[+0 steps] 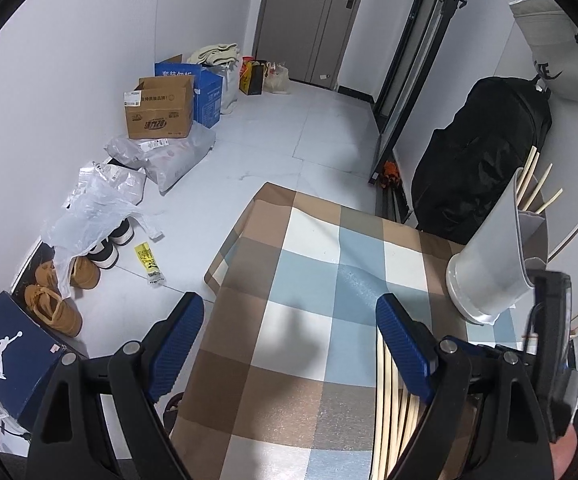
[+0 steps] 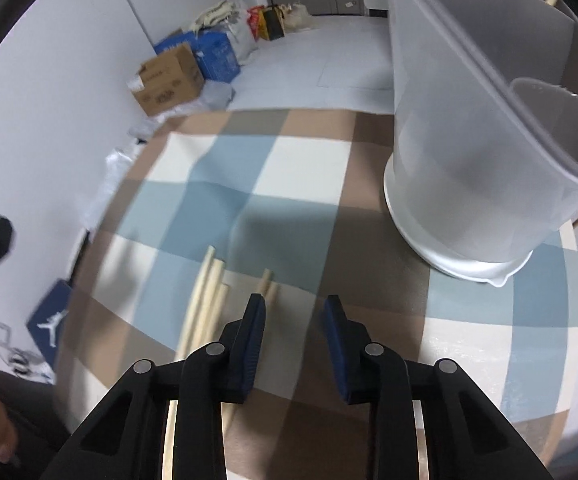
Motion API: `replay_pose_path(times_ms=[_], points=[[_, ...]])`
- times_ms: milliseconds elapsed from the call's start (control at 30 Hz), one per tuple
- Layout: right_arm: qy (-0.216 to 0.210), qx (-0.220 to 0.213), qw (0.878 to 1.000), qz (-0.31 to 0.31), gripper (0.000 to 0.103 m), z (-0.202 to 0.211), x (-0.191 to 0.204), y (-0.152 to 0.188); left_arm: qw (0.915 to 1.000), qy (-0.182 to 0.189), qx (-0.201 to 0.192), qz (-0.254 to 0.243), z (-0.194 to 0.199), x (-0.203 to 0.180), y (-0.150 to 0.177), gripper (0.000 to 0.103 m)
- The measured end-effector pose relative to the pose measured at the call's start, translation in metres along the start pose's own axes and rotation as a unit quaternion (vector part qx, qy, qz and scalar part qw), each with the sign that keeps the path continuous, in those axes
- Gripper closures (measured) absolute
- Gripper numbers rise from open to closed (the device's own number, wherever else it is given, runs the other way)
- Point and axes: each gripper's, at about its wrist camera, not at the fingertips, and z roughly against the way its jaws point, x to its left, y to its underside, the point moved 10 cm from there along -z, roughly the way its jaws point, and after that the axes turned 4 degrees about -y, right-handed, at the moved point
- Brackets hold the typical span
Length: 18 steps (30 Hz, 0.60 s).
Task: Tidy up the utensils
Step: 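Close the right gripper on one wooden stick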
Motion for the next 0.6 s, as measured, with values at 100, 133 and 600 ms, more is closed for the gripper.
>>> replay_pose_path(times_ms=[100,133,600], points=[[0.009,0.001,1.0,0.007,0.074,-0.002,0.001,-0.003,1.0,0.003,0.002,0.0,-0.001,-0.001,0.0,0.018],[0.01,0.002,1.0,0.008,0.074,-0.002,0.001,-0.003,1.0,0.003,0.003,-0.001,-0.002,-0.001,0.0,0.018],[0.063,0.003,0.996,0.067,0.072,-0.005,0.011,-0.001,1.0,-0.006,0.007,0.002,-0.004,0.003,0.0,0.018]])
